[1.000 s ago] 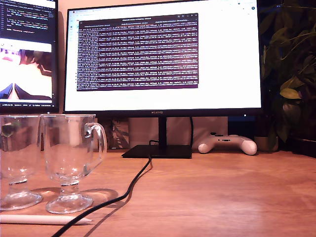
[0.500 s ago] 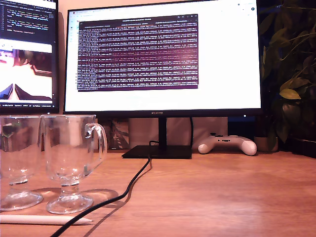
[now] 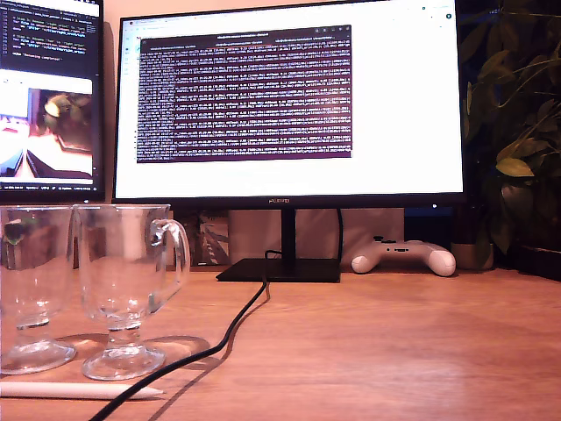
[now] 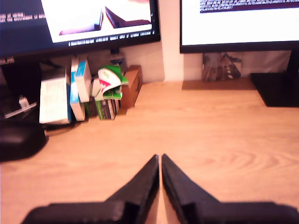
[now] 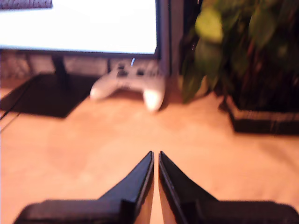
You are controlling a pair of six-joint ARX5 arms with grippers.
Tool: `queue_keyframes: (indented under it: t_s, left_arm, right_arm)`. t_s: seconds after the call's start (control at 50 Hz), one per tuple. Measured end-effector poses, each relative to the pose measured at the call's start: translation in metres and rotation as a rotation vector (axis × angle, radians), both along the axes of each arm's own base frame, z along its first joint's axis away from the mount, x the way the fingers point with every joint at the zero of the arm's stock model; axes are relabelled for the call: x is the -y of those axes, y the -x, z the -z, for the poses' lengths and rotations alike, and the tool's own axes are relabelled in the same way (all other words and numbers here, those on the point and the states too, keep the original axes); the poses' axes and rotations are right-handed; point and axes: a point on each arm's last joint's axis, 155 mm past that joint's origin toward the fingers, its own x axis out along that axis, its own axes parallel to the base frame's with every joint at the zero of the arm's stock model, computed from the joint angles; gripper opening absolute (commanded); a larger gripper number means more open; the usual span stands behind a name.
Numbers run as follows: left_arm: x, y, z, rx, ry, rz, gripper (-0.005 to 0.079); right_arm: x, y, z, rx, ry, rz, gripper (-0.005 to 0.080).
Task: Pick the small glass cups in front of you with each of your hands, and place them behind the white pen
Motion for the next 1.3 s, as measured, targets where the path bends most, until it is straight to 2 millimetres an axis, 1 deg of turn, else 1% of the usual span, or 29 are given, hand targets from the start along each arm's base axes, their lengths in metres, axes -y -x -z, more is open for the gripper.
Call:
queue_keyframes:
  t_s: [0.1,0.2,0.24,0.4,0.52,0.6,0.74,0.96,1.16,1.3]
  left_arm:
    - [0.000,0.001,0.000,0.004,0.003,0.001,-0.0019]
    - [0.001,0.001,-0.002,0.013,0.004,0.003,-0.0019]
    - [0.001,0.001,-0.002,0.012,0.004,0.003,-0.0019]
    - [0.001,0.001,-0.001,0.011,0.021,0.000,-0.0019]
    - [0.001,0.000,0.008,-0.004,0.029,-0.002,-0.0019]
    - [0.000,0.001,0.015,-0.023,0.029,-0.003,-0.0019]
    - [-0.001,0.002,0.022,-0.050,0.031,-0.009,-0.0019]
    - [-0.001,0.002,0.023,-0.055,0.050,-0.015,-0.0019]
    - [-0.001,0.003,0.024,-0.059,0.051,-0.013,-0.0019]
    - [0.000,0.003,0.018,-0.036,0.052,-0.010,-0.0019]
  right_arm:
    - [-0.001,0.010,0.007,0.006,-0.023,0.003,-0.0008]
    - [-0.005,0.020,0.022,-0.038,-0.046,-0.008,-0.0008]
    - [-0.006,0.022,0.025,-0.048,-0.049,-0.017,-0.0008]
    - [-0.015,0.029,0.021,-0.045,-0.057,-0.061,-0.0008]
    - [-0.016,0.036,0.025,-0.063,-0.034,-0.068,-0.0008]
    - [-0.016,0.040,0.021,-0.052,-0.030,-0.068,-0.0008]
    - [-0.016,0.046,0.003,0.017,-0.023,-0.069,-0.0008]
    - [-0.017,0.058,-0.015,0.093,-0.016,-0.071,-0.0008]
    - [-0.018,0.066,-0.017,0.111,-0.014,-0.074,-0.0008]
    - [-0.018,0.067,-0.008,0.074,-0.018,-0.072,-0.0008]
